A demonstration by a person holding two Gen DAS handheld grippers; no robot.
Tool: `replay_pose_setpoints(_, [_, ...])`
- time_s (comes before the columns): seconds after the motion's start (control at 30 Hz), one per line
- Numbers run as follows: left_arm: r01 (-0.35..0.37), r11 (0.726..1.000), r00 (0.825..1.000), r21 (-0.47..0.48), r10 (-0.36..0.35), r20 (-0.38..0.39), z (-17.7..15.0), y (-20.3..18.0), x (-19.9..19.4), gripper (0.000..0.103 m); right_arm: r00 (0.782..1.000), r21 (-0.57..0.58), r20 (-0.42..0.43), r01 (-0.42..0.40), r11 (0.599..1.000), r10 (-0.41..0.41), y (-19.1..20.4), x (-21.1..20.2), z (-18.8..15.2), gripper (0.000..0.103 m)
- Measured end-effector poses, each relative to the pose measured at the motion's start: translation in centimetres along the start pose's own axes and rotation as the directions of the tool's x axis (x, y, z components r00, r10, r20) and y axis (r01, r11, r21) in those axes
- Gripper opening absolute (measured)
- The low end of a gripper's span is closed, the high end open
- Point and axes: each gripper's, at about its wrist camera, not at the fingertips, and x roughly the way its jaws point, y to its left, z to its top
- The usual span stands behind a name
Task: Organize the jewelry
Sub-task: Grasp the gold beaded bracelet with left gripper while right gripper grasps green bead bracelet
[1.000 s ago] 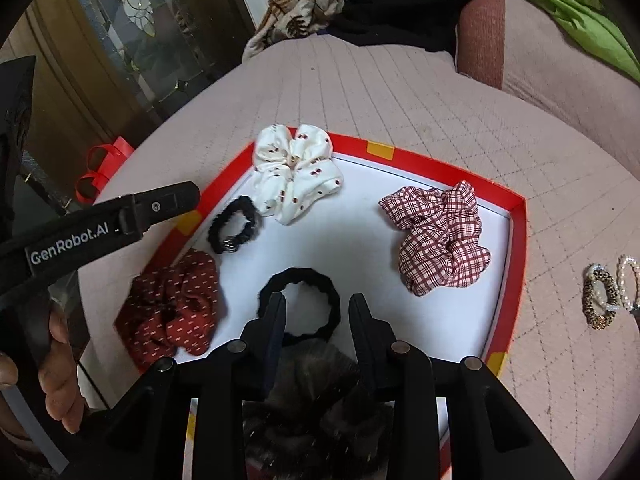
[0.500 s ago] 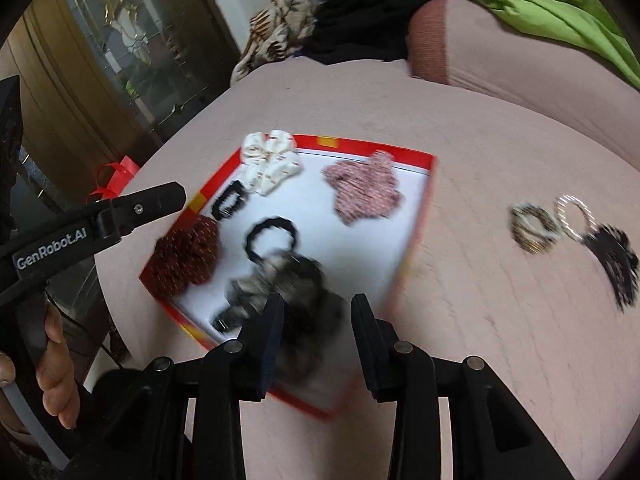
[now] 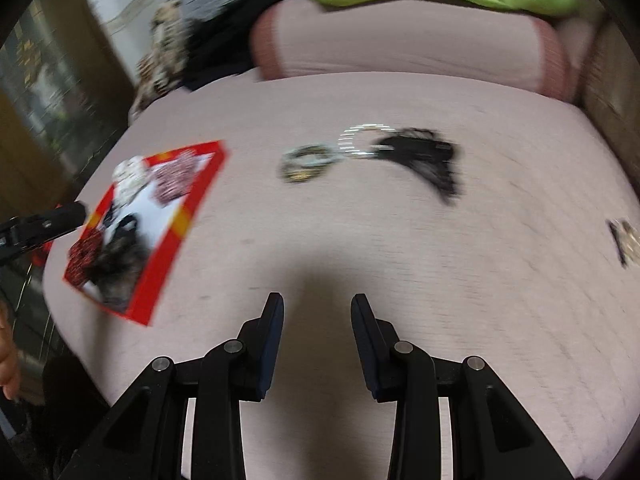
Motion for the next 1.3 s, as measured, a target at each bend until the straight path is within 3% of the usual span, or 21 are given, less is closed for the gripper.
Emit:
replay_pose_setpoints(0.13, [0.01, 1.0, 1.0, 0.012, -0.009, -0.013, 1.5, -2.3, 1.9, 0.045, 0.999, 0.057, 0.035, 0.031, 0.998, -0.033, -3.7, -1.3, 0.3, 0.038])
replay_pose_setpoints(0.33, [0.009, 1.0, 0.997, 0.029, -0.007, -0.083, 3.8, -4.9, 9.2, 0.045, 0.998, 0.126, 0.068, 0.001, 0.992, -0.01, -6.8, -2.1, 0.0, 0.038])
replay_pose_setpoints(0.47, [0.009, 1.0, 0.99, 0.03, -0.005, -0.141, 4.8, -6.2, 14.4, 0.033, 0.998, 0.161, 0.066, -0.022, 0.987, 0.012, -8.2, -1.8, -0.7, 0.039])
replay_pose_setpoints(0.6, [-0.046, 0.997, 0.987, 0.062, 0.055, -0.151, 5.6, -7.2, 18.1, 0.03, 0.998, 0.186, 0.065, -0.033, 0.982, 0.021, -9.8, -1.5, -0.8, 0.039])
replay_pose_setpoints(0.8, [-0.068, 0.996, 0.982, 0.059, 0.077, -0.171, 6.7, -7.7, 21.6, 0.027, 0.997, 0.249, 0.068, -0.052, 0.967, 0.036, -12.0, -0.7, -0.3, 0.039])
replay_pose_setpoints(0.9, [-0.104, 0.986, 0.98, 0.134, 0.125, -0.157, 6.5, -8.7, 21.9, 0.023, 0.996, 0.277, 0.069, -0.074, 0.958, 0.057, -12.4, -0.3, -0.1, 0.039])
replay_pose_setpoints(0.97, [-0.111, 0.977, 0.979, 0.18, 0.139, -0.147, 5.6, -9.1, 21.4, 0.008, 0.996, 0.28, 0.066, -0.082, 0.957, 0.066, -12.2, 0.0, -0.1, 0.039])
replay_pose_setpoints(1.13, [-0.106, 0.967, 0.979, 0.232, 0.142, -0.145, 0.7, -9.4, 17.8, 0.008, 0.994, 0.247, 0.062, -0.098, 0.964, 0.085, -11.0, 0.0, 0.1, 0.039])
replay_pose_setpoints(1.3, [-0.081, 0.951, 0.986, 0.3, 0.121, -0.117, -6.5, -9.0, 12.6, 0.008, 0.995, 0.222, 0.05, -0.096, 0.97, 0.087, -10.1, -0.3, -0.4, 0.039])
